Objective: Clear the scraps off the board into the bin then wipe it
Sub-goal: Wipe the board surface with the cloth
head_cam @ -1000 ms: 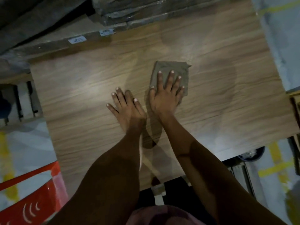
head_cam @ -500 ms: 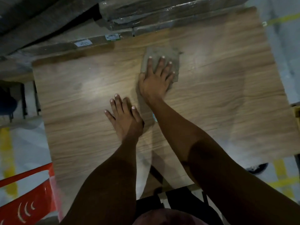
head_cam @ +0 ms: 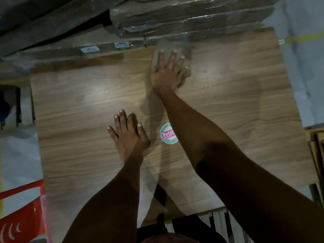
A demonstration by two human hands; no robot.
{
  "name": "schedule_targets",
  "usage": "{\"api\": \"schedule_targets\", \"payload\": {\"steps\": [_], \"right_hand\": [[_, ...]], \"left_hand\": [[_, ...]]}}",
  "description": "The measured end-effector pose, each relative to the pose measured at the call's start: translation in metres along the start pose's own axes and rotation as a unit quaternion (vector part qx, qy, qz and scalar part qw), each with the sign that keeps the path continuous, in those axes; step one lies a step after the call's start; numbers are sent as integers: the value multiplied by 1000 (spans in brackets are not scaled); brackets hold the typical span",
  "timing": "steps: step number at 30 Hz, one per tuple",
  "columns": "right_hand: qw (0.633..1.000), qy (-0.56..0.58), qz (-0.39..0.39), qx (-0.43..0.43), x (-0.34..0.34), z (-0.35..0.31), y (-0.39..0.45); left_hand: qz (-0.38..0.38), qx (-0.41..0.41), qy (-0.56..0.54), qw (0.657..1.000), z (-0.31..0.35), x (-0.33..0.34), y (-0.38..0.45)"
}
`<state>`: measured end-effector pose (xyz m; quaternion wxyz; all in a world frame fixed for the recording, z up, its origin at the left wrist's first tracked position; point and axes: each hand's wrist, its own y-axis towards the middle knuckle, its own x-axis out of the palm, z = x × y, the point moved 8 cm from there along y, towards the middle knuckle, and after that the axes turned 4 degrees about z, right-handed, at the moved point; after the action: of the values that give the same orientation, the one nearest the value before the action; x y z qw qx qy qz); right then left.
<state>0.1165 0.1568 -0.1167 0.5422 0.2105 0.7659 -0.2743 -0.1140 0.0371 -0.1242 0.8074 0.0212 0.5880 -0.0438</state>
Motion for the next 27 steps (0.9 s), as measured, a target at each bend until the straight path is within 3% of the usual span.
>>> {"api": "schedule_targets", "payload": {"steps": [3, 5, 7, 11, 14, 16, 19, 21, 25, 27], "right_hand": [[983, -21, -19, -181, 16, -28, -30], [975, -32, -17, -221, 13, -21, -29], [982, -51, -8, -184, 7, 0, -14], [999, -32, 30, -21, -19, 71, 21], [999, -12, 23, 37, -19, 84, 14], [999, -36, 23, -13, -8, 64, -14], [984, -49, 10, -171, 11, 36, -67], [980, -53, 10, -191, 10, 49, -78], [998, -54, 36, 13, -7, 124, -75], [998, -41, 40, 41, -8, 138, -93]], "left_hand": [[5, -1, 0, 1000, 2, -3, 0], [4, -3, -2, 1000, 3, -4, -1], [5, -2, 2, 1000, 4, -5, -1], [10, 0, 2, 1000, 2, -4, 0], [12, -1, 2, 1000, 1, -4, 1], [10, 2, 4, 1000, 2, -4, 1], [2, -1, 8, 1000, 3, -4, 1], [-4, -4, 5, 1000, 3, -4, 0], [-3, -4, 2, 1000, 3, -3, 0], [-8, -1, 10, 1000, 3, -2, -1]]}}
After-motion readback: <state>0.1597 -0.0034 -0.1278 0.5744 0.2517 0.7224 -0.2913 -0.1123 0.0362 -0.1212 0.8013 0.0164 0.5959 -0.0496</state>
